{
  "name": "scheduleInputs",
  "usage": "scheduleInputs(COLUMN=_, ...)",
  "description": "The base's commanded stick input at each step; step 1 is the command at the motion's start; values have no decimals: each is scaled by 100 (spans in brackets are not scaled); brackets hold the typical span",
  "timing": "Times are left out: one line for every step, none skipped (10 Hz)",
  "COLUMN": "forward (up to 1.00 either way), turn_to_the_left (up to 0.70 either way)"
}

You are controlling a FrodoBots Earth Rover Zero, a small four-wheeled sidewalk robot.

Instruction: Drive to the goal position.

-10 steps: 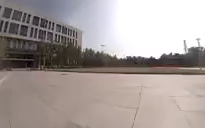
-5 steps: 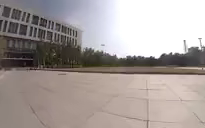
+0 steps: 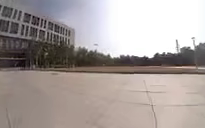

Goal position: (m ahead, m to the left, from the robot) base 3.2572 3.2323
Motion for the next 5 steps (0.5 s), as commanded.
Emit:
scheduleInputs(forward=70, turn_to_the_left=-36)
scheduleInputs(forward=70, turn_to_the_left=-36)
scheduleInputs(forward=70, turn_to_the_left=-36)
scheduleInputs(forward=70, turn_to_the_left=-36)
scheduleInputs(forward=70, turn_to_the_left=-33)
